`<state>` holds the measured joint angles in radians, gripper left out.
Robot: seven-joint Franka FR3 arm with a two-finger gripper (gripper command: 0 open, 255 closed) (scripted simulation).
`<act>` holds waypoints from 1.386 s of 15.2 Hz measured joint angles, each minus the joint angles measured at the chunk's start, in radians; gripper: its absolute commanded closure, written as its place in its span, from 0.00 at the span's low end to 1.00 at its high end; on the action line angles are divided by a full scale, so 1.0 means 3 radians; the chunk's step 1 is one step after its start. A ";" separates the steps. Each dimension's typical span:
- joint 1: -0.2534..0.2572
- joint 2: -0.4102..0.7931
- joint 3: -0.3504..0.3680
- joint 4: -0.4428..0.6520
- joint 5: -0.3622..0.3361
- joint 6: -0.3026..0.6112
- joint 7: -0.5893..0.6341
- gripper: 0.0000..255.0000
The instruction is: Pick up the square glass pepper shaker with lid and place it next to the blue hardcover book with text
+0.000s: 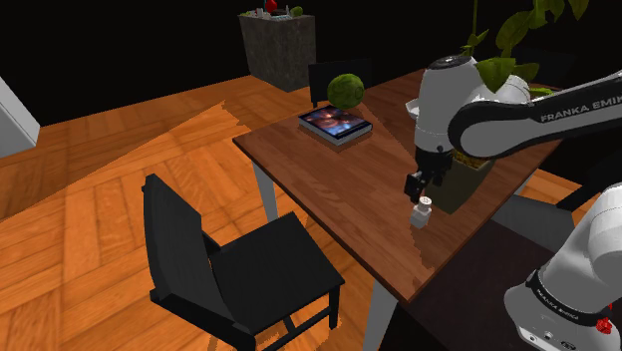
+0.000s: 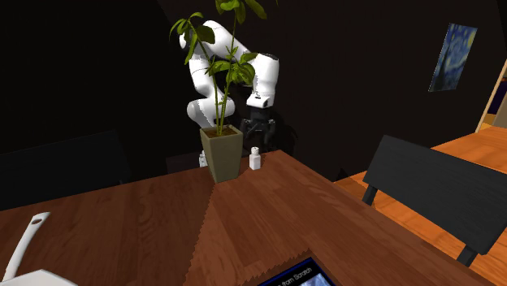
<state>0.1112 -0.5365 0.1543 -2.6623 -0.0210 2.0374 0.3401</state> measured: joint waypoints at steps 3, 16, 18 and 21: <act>-0.0002 0.0066 0.0012 -0.0085 -0.0005 0.0146 0.0016 0.00; -0.0011 0.0145 0.0019 -0.0206 -0.0016 0.0349 0.0028 1.00; -0.0011 0.0146 0.0019 -0.0206 -0.0016 0.0349 0.0028 1.00; -0.0011 0.0146 0.0019 -0.0206 -0.0016 0.0348 0.0028 1.00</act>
<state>0.1079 -0.4927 0.1599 -2.7240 -0.0258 2.1419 0.3485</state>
